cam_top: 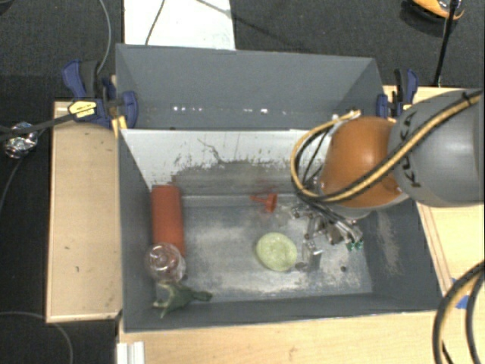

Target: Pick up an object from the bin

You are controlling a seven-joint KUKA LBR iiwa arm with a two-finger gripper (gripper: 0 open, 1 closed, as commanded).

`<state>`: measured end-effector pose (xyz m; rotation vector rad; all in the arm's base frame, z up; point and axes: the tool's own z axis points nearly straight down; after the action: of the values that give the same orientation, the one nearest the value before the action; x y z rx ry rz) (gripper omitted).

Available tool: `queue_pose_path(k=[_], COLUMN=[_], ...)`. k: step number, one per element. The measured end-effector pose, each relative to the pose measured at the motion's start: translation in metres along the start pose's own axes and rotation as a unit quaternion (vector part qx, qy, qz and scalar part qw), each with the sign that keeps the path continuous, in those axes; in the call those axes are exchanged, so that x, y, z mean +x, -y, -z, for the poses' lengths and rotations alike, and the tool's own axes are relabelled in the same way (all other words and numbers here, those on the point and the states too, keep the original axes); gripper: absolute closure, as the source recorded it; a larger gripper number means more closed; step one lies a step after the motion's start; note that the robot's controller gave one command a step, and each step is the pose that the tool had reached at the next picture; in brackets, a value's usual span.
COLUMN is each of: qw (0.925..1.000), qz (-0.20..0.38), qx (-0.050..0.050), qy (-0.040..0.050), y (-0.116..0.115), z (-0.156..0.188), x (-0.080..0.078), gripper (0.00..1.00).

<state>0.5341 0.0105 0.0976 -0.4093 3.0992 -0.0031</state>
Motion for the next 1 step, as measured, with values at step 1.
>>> queue_pose_path(k=[1], qw=[0.9999], qz=[-0.014], qx=[0.001], qy=[0.0024], y=[-0.0261], z=[-0.0195], x=[0.0285], gripper=[0.0])
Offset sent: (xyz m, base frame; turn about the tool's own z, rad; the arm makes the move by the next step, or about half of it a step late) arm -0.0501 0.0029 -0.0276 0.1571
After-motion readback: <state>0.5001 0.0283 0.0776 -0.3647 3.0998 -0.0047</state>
